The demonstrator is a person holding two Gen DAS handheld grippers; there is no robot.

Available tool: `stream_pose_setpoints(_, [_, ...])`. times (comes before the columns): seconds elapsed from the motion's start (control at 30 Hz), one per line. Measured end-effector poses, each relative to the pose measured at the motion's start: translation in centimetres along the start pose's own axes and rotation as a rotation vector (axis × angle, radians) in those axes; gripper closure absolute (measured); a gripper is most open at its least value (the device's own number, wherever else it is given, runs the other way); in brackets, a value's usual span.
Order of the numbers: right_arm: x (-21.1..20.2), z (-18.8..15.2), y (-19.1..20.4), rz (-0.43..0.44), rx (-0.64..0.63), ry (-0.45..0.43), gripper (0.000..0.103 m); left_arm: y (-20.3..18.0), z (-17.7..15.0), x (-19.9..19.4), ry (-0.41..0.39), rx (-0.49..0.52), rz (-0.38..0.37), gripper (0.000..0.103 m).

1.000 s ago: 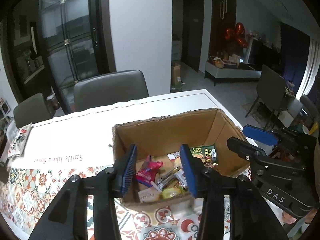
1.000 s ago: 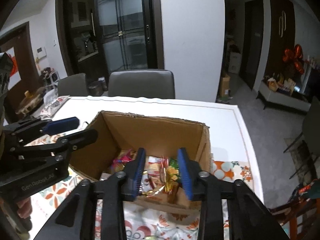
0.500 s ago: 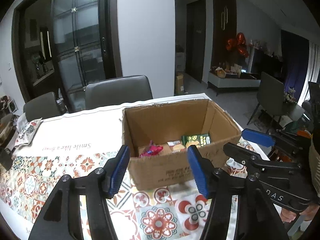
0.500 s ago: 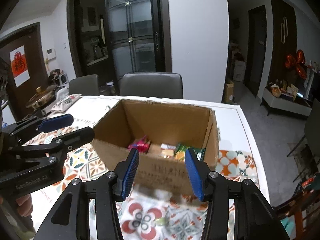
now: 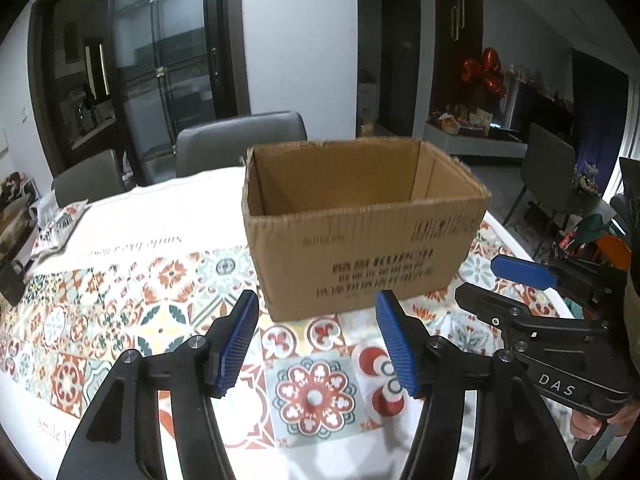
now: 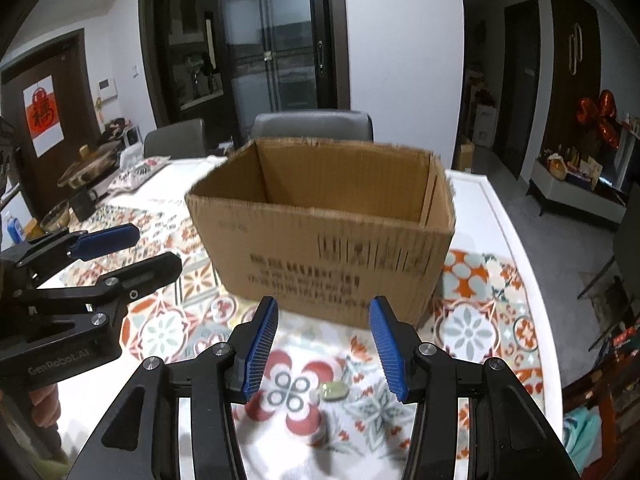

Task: Organize snacks
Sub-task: 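Move the right tool back to the pale green candy, then grasp the pale green candy with the right gripper and lift it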

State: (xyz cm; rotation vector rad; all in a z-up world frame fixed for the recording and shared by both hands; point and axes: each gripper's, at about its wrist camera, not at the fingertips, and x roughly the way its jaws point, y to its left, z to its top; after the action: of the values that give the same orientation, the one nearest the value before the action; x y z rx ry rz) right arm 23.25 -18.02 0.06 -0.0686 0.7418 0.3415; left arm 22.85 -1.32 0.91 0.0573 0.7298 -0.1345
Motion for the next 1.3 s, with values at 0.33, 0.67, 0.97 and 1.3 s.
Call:
stream_pose_setpoints(0.33, [2.7, -3.0, 0.3, 0.013, -0.024, 0.124, 0.054, -0.7, -3.6, 2.4, 0.111, -0.026, -0.019, 0.043])
stream_pose_setpoints(0.67, [5.7, -5.2, -0.3, 0.038, -0.04, 0.247, 0.054, -1.0, -5.5, 5.0, 0.192, -0.019, 0.004, 0.043])
stream_pose_setpoints(0.97, [8.0, -5.8, -0.3, 0.023, -0.075, 0.297, 0.054, -0.9, -6.8, 7.6, 0.26, -0.024, 0.012, 0.043])
stream_pose_setpoints(1.3, [10.1, -6.1, -0.2, 0.0, -0.1, 0.323, 0.054, -1.0, -6.6, 9.0, 0.282, -0.037, 0.01, 0.043])
